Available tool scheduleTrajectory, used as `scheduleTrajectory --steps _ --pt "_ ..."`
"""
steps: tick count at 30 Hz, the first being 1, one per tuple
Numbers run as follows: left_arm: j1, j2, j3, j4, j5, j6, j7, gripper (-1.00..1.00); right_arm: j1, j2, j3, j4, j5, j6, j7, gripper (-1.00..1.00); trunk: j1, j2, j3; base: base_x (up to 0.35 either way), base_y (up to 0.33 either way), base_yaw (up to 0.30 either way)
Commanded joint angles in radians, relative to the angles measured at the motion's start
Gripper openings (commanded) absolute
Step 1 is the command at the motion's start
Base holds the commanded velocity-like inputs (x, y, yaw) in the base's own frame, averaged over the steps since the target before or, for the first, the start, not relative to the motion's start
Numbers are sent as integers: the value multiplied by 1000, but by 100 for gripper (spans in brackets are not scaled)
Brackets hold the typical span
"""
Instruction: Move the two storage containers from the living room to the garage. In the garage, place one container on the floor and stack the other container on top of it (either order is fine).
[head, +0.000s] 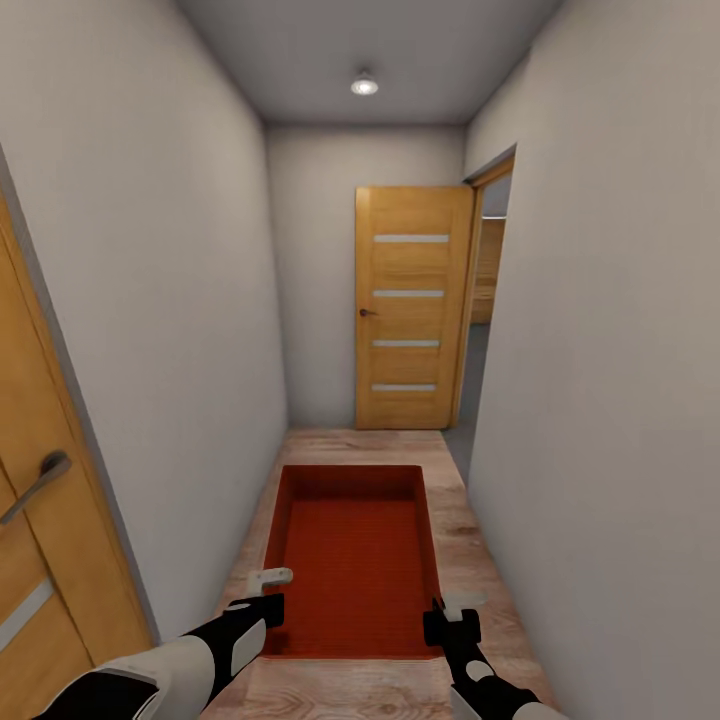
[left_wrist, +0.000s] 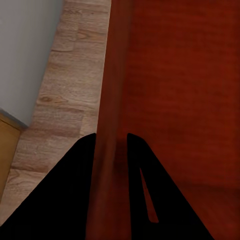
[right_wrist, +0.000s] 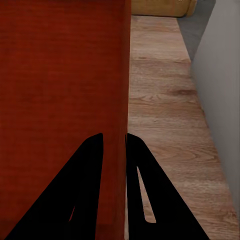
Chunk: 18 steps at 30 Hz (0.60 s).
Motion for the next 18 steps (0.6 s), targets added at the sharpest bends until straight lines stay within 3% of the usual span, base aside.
scheduleTrajectory --steps 1,18 --pt "-2 7 51 -3 2 0 6 -100 0 -10 1 2 0 -1 -11 -100 1 -1 -2 323 0 0" --pt "-2 7 51 -3 2 0 6 -100 0 -11 0 2 0 1 -11 -100 1 -1 -2 323 0 0"
